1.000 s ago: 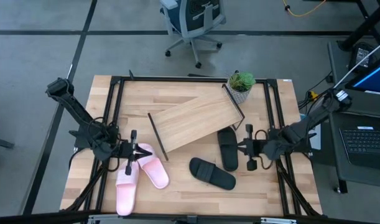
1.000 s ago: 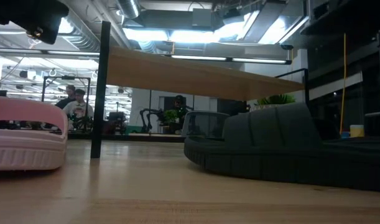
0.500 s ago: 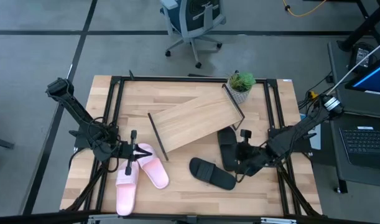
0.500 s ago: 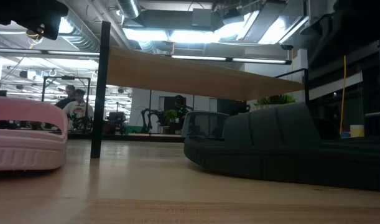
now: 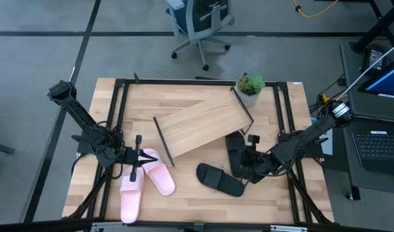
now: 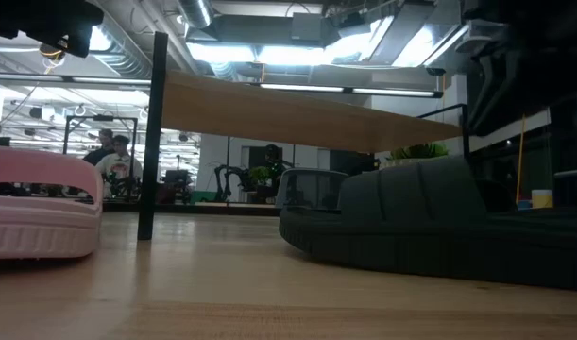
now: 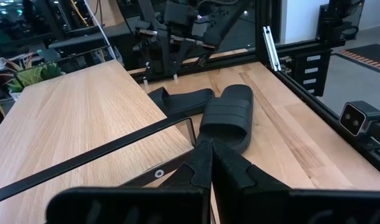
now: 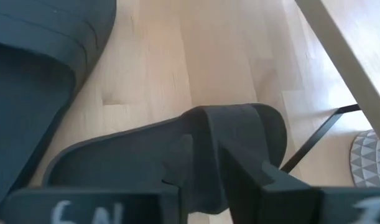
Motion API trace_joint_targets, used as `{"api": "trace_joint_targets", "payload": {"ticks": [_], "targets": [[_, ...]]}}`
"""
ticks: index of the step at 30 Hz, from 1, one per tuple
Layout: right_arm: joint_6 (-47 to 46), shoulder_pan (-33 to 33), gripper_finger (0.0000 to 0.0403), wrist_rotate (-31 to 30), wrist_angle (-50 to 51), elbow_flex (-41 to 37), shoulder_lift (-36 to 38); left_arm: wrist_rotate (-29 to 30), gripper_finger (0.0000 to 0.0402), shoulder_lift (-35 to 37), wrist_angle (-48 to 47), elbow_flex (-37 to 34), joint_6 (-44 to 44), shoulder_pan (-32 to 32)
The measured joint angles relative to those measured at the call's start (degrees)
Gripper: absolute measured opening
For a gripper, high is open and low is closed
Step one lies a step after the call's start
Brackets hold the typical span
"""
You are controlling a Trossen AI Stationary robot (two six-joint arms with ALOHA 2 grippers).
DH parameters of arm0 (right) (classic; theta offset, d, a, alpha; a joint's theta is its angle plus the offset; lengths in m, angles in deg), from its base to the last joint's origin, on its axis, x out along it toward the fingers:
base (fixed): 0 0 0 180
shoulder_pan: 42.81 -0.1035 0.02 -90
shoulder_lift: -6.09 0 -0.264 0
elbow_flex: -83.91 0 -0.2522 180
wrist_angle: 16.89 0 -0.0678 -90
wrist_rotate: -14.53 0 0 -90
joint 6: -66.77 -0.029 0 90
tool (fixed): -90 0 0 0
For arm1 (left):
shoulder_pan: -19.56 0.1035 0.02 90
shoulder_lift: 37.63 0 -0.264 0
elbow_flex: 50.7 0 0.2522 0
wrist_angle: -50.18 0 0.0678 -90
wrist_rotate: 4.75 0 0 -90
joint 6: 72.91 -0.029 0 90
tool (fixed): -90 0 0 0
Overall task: Pick and place slides into the shelf
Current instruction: Put the right black slide on the shelf
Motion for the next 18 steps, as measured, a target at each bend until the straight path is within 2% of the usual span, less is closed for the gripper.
{"api": "trace_joint_targets", "payload": {"ticks": [8, 15, 18], "targets": [[0.0, 0.0, 0.0154, 0.0, 1.6, 0.0, -0.3, 0.0, 0.0, 0.0, 0.0, 0.0, 0.0, 0.0], [1.8, 0.4, 0.016, -0.3, 2.1, -0.1, -4.4, 0.0, 0.0, 0.0, 0.0, 0.0, -0.2, 0.0], [3.1, 0.6, 0.016, -1.8, 2.0, -0.1, -7.2, 0.0, 0.0, 0.0, 0.0, 0.0, -3.0, 0.0]]}}
